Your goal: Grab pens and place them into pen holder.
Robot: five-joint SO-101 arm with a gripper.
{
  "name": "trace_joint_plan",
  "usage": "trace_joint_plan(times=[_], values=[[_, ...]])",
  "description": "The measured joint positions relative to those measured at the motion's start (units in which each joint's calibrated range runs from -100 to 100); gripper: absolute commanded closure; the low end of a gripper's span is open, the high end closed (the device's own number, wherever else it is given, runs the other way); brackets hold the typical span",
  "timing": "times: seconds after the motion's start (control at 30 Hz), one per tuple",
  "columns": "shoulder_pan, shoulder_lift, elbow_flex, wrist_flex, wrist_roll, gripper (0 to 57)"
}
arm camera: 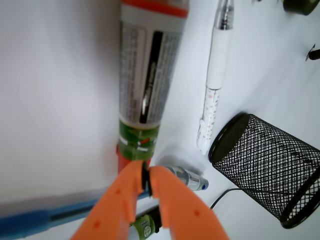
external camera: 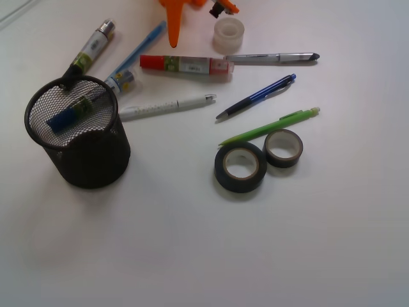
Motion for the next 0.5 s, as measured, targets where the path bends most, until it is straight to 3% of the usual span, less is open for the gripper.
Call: trace_joint_plan(times=[0.5], values=[[-2.66, 0.0, 0.18, 0.0, -0.05, 57.1]])
